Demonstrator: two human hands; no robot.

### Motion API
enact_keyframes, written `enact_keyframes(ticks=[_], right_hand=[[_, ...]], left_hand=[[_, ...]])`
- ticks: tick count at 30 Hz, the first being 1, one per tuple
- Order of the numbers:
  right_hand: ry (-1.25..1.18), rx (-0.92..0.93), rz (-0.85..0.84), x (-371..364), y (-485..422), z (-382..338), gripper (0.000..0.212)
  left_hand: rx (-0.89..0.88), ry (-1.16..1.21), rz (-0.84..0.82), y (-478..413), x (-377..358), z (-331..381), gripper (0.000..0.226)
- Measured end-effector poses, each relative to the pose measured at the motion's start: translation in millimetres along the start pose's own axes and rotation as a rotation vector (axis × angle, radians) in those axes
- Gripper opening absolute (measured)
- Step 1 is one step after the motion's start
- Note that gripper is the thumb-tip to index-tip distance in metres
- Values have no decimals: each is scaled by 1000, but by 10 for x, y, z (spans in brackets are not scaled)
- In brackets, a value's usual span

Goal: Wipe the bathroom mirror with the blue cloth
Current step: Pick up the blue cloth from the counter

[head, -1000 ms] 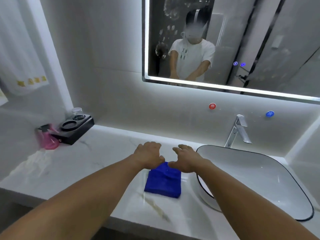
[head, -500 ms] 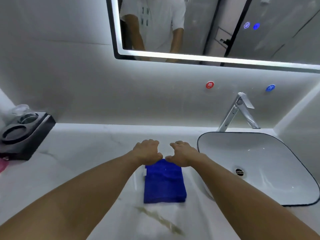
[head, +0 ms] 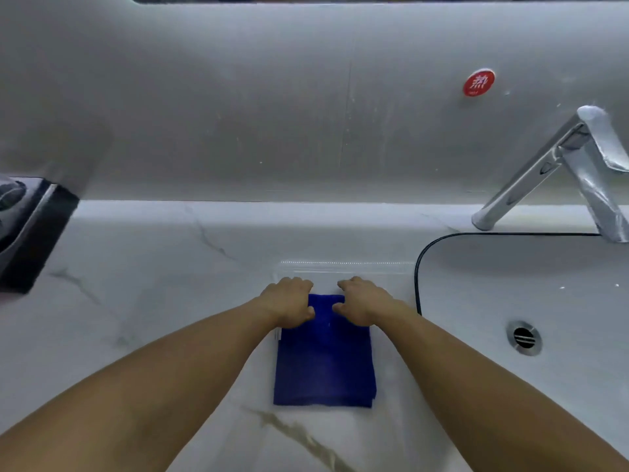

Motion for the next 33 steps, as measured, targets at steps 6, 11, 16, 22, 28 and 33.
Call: enact_keyframes(ticks=[6,11,16,22,28,33], right_hand=[[27,17,25,-13,-159,91,39],[46,20,-6,21,-149,69,26],[66,66,30,247,-40,12,26],[-29,66,172,540,153,-228,22],[-115,71,353,961,443,-789,26],[88,114,645,1504,796,-1466,24]], left_hand=[[-16,-61,-19,-237,-68,15,46],[-35,-106,-37,-245,-58,-39,31],[-141,-32,-177,-132,40,-109,21],[-236,33,-142,107,481,-280,12],[-333,-39,23,574,1079,-638,6],[-307,-70,250,1052,1772,-1088,5]])
Point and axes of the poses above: each hand's wrist, its own y-axis away from the middle knuckle, its own x-axis out of the back of the hand, z = x × y, the point moved 6 cm from there along -y, towards the middle knuckle, and after that the axes turned 7 degrees about -x, right-handed, at the moved point
